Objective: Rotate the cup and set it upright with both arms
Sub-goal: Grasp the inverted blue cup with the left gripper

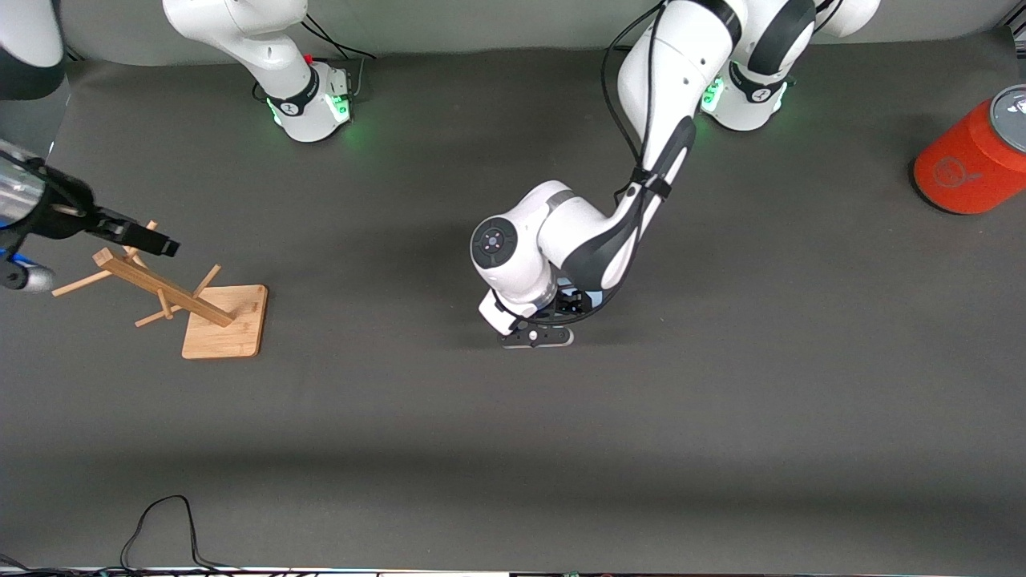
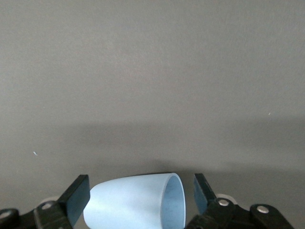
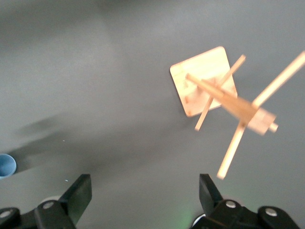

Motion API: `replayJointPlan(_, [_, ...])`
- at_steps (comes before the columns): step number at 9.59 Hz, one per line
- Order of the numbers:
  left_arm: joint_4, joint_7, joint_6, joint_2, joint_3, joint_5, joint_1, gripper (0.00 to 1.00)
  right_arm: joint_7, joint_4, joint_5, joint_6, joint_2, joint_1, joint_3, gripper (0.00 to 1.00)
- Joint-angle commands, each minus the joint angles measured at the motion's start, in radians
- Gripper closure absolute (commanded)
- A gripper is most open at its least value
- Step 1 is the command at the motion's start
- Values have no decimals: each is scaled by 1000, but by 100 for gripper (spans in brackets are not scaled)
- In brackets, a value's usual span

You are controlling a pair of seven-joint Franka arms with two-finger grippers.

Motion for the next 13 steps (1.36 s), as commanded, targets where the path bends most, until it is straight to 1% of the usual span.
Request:
replayJointPlan(1, [40,28,-49,50,18,76,-65,6,-177,-39,-4,68,-26,-35,22,0])
replayJointPlan(2, [39,62,-64,60,18,91,-87,6,-209,-39,-4,82,-24,-34,19,0])
replayJointPlan(3, [29,123,-81,60,18,100,-104,7,-282,-39,-21,108,-24,-31,19,0])
replayJointPlan(4, [16,201,-108,60,18,142,-116,16,-332,-39,-29,126,-24,-29,19,0])
replayJointPlan(5, [16,269,-140,57,18,163,-118,48,-352,-39,-29,129,-24,-29,19,0])
replayJointPlan(6, [16,309,-162,55,19,168,-118,88,-355,-37,-48,140,-24,-29,19,0])
replayJointPlan(7, [16,309,-179,54,18,177,-119,100,-345,-32,-67,140,-26,-32,19,0])
replayJointPlan(9, [17,317,-182,48,19,180,-124,100,-344,-32,-67,137,-26,-77,44,0])
replayJointPlan(11, [22,335,-193,31,36,185,-115,100,-344,-32,-67,131,-27,-68,47,0])
replayJointPlan(12, [25,379,-222,-1,88,176,-97,100,-344,-32,-67,131,-27,-68,45,0])
replayJointPlan(13, [38,427,-223,-56,108,138,-39,100,-344,-32,-67,131,-27,-66,47,0])
